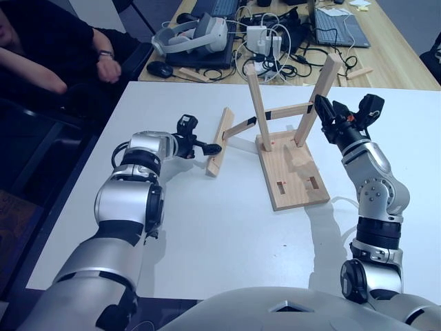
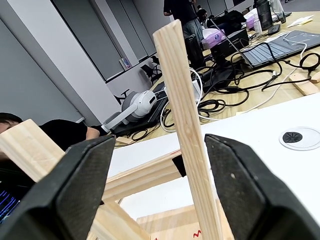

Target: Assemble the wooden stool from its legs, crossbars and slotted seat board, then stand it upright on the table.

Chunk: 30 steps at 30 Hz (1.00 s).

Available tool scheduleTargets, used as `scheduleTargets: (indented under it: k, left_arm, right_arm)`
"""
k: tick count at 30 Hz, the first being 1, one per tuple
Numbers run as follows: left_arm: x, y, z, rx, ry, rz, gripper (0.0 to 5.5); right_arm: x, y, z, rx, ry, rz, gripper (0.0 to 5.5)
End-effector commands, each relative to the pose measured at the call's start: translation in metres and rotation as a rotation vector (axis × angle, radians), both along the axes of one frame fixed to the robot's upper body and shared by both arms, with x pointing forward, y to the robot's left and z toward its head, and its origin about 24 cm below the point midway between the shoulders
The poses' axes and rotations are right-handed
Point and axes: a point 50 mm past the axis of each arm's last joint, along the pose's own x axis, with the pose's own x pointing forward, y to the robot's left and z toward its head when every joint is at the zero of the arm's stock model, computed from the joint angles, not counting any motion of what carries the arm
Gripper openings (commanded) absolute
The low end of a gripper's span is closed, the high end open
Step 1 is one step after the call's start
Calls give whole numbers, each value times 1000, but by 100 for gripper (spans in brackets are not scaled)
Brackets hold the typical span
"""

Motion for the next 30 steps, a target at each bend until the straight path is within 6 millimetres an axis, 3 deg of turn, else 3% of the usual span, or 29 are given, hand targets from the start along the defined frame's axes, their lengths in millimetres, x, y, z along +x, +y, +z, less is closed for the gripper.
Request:
scheduleTargets:
  k: [1,5,12,21,30]
  left_arm:
    - [-3,-11,-8,10,25,-33,538]
    - [-1,-18,-8,19,28,-43,538]
    - [-7,-16,-17,87,64,-71,421]
    - [-10,-15,-23,11,113,76,275]
    - [-10,-11,-23,33,111,83,132]
  right_arm:
    - [1,0,-1,0,11,-3,328]
    - [2,0,-1,4,10,-4,328]
    - [0,0,-1,9,7,-10,328]
    - [-1,1,-1,15,7,-11,328]
    - [-1,0,-1,15,6,-16,328]
